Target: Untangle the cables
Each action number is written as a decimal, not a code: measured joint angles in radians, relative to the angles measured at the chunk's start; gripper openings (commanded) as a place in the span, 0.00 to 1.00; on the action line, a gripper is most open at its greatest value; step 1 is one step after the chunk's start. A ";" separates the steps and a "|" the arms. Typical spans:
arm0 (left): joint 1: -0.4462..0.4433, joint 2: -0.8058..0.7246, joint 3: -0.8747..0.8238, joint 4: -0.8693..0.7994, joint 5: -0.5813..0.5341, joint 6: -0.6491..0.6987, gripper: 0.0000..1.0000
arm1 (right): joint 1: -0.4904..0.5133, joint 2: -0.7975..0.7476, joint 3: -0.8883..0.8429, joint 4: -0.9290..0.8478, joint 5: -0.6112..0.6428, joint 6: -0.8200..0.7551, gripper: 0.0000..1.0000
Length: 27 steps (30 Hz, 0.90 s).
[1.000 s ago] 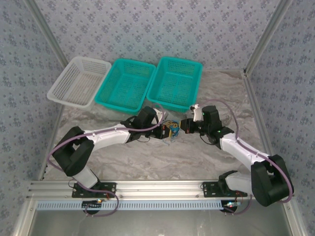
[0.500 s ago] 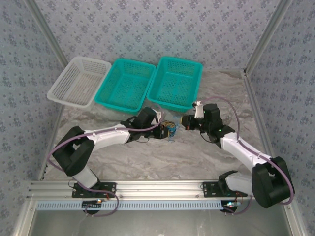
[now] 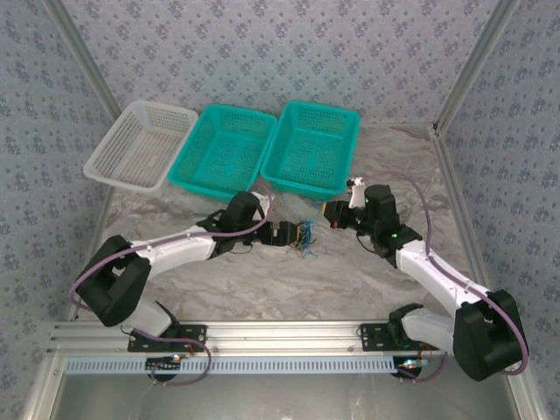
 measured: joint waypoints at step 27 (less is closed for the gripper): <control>-0.085 0.321 0.286 0.064 -0.167 0.127 0.58 | 0.010 -0.144 0.012 0.073 -0.044 0.067 0.00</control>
